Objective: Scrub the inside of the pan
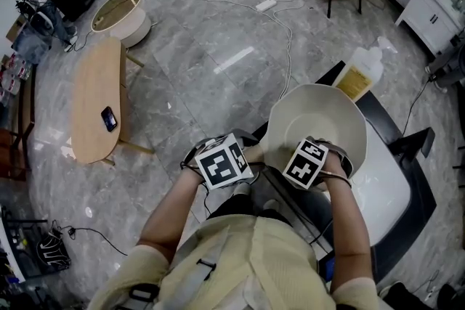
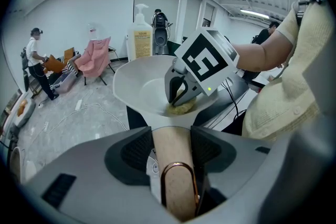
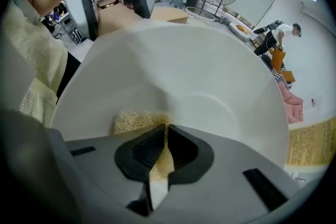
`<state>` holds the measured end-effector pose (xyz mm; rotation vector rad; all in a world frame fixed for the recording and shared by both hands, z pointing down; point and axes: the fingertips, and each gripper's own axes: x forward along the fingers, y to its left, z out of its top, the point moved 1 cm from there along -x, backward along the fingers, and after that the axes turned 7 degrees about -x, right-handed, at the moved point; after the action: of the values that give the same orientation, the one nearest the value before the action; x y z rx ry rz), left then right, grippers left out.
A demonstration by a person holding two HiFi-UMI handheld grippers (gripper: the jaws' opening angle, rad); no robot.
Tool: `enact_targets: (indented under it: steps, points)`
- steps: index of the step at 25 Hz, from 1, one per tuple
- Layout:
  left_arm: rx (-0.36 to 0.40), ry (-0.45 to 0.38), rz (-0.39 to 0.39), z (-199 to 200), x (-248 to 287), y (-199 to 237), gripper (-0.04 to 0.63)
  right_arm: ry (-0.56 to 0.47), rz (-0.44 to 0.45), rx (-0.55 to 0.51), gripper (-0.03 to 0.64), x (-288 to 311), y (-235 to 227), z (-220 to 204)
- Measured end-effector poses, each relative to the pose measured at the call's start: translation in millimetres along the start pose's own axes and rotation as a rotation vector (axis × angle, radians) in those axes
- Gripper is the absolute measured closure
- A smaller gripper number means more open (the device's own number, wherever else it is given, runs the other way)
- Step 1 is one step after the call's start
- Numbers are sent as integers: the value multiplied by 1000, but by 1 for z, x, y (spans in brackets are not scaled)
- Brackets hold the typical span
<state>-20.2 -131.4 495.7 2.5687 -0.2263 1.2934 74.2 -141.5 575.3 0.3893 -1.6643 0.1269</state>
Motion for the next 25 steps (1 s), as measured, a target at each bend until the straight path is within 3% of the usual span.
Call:
enact_targets:
  steps: [13,20,25]
  points:
    - [-5,-8,-3,-1,0,0,354,-170,-250,100,583,4,-51,24]
    - [-4,-14,-7,0,0,1,354,-186,-339,164,583,5,-71,13]
    - [-5,-16,-11,-1,-3,0,354,-137,-410,172,583,2,-81,3]
